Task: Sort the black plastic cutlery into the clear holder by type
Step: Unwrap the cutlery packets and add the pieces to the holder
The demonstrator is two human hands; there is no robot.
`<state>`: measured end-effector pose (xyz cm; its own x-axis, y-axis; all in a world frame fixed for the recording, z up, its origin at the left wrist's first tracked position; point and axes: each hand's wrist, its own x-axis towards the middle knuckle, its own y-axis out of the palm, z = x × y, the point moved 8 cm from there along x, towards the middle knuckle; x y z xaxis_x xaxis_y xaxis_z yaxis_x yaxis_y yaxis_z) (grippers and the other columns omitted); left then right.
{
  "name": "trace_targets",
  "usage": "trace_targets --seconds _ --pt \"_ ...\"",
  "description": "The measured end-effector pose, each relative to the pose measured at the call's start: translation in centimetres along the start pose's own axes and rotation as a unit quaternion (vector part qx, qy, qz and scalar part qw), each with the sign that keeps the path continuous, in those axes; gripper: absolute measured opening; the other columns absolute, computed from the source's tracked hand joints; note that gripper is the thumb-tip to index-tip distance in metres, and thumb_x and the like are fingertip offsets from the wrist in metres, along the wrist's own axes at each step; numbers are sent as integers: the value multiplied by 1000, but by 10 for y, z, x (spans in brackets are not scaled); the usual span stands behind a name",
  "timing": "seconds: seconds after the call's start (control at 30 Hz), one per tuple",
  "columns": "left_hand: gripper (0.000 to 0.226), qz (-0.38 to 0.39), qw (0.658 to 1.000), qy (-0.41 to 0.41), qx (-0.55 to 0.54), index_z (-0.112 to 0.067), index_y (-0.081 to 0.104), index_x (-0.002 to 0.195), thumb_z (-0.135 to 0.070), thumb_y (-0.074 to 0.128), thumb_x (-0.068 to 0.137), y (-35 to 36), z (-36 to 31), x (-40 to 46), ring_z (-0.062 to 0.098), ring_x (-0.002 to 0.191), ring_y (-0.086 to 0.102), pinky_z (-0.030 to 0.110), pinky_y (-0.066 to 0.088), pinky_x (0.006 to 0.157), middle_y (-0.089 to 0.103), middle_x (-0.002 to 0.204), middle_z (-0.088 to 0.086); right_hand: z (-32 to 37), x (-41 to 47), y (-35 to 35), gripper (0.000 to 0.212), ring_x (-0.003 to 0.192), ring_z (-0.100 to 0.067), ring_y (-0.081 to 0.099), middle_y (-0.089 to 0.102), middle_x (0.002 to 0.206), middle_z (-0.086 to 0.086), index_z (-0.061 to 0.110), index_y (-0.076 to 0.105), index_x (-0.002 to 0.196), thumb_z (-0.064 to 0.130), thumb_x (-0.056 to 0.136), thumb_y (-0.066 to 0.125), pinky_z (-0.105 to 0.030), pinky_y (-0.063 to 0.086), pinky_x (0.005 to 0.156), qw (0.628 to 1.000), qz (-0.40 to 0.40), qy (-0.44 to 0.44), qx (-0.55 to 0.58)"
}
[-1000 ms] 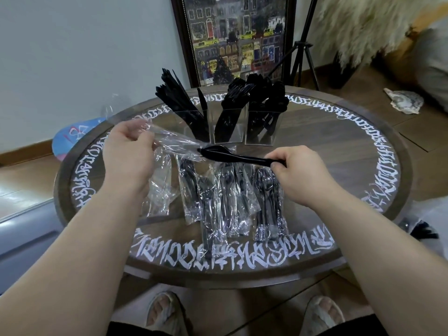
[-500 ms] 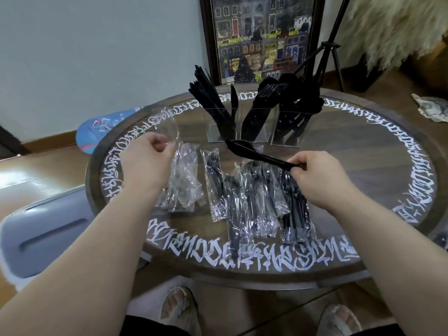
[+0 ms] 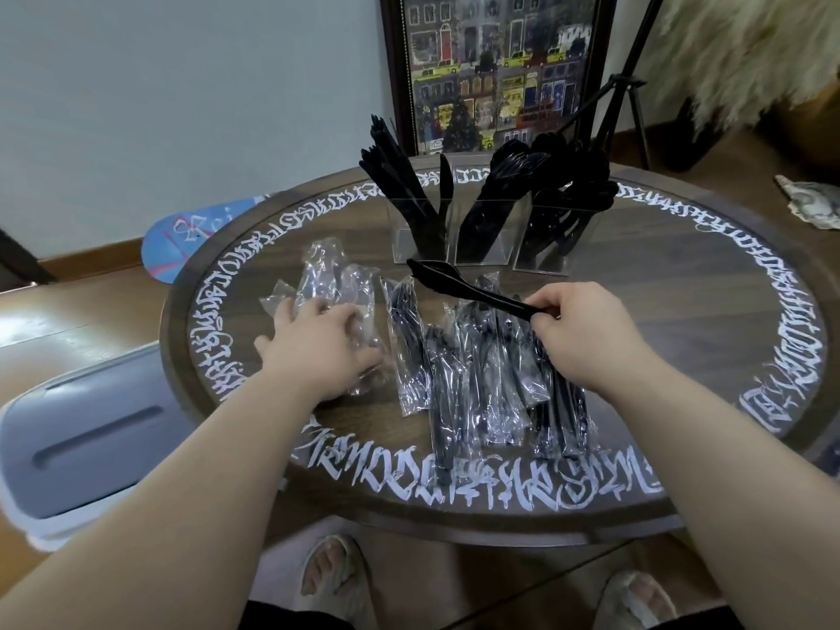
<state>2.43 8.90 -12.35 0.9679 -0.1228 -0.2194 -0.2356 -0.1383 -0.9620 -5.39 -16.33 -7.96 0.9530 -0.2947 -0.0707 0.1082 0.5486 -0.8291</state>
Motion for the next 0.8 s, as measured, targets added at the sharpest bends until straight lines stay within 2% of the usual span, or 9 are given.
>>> trace_targets --seconds 0.1,0.2,0.3,0.4,0.47,0.5,0.6,0.7,0.8 --pt "59 0 1000 -21 -23 -39 36 140 -50 59 86 1 15 7 33 144 10 61 25 109 22 156 0 -2 0 -1 23 56 -11 51 59 68 4 29 60 88 11 92 47 -22 37 48 1000 -1 7 6" --pt "63 -20 999 -28 -35 -38 34 143 -53 57 86 -5 17 8 33 145 9 59 22 112 18 158 6 -4 -2 -3 24 56 -15 52 64 72 0 28 63 90 11 92 47 -24 40 49 999 -1 14 35" --pt "63 -141 988 4 -65 -34 41 141 -56 57 85 -36 -7 -3 30 144 13 56 22 113 24 156 6 -6 -3 -5 26 53 -17 49 68 75 -7 26 66 90 8 92 47 -25 39 51 996 2 21 91" --pt "49 -224 954 85 -181 -25 57 130 -48 60 87 -64 -48 -22 19 131 40 35 33 107 50 138 -2 -6 -4 -6 26 53 -16 47 67 74 -6 25 68 92 8 92 48 -25 36 50 994 4 16 112" --pt "33 -141 923 104 -342 -23 65 118 -37 64 88 -58 -71 -26 5 105 60 14 43 90 66 112 -12 -7 -6 -7 26 52 -14 46 64 68 -2 26 68 91 8 92 49 -25 35 49 993 4 8 116" --pt "25 -81 893 102 -430 -23 68 111 -32 65 88 -50 -80 -27 4 95 65 13 48 82 71 101 -13 -7 -7 -8 24 51 -13 45 61 64 1 26 68 89 9 91 51 -25 34 48 993 6 6 117" --pt "9 5 808 71 -585 -18 68 98 -20 64 90 -34 -95 -26 19 89 71 30 55 77 75 91 -3 -10 -8 -11 19 50 -10 46 58 60 6 28 67 80 12 88 60 -23 34 49 992 10 1 124" --pt "6 -6 790 63 -610 -14 69 93 -13 63 90 -34 -101 -24 22 79 67 31 51 68 74 91 8 -12 -9 -15 14 65 -15 58 64 69 6 25 68 74 14 83 68 -26 45 59 993 13 -2 116" --pt "6 -21 808 72 -584 -14 69 87 -14 63 89 -35 -107 -25 19 68 60 37 46 64 72 87 15 -10 -8 -17 10 77 -20 63 67 74 7 24 69 76 16 81 69 -33 51 71 997 27 -20 75"
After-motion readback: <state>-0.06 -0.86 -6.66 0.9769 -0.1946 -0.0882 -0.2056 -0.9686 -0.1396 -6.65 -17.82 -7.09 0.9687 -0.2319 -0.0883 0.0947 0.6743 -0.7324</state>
